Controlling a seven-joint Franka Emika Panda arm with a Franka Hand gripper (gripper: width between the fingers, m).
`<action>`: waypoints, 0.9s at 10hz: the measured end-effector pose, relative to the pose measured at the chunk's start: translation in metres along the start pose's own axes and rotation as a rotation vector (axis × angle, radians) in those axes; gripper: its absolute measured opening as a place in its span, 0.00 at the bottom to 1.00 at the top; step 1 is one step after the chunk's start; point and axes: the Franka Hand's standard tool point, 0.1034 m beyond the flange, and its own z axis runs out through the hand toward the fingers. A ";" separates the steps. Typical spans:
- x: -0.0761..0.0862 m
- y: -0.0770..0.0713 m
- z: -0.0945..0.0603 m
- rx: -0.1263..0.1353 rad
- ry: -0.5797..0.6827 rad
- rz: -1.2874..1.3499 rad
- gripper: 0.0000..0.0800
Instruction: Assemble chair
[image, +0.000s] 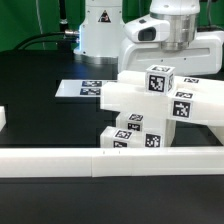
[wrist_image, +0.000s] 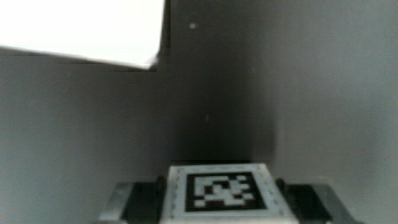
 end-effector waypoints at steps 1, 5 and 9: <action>0.007 0.003 -0.016 0.008 -0.011 -0.009 0.35; 0.054 0.011 -0.081 0.010 0.011 -0.048 0.35; 0.066 0.022 -0.092 0.016 0.001 -0.100 0.35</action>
Offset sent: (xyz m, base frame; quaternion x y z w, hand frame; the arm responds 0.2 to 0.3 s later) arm 0.0712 -0.0146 0.0845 -0.0285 -0.0452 -0.0507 0.9973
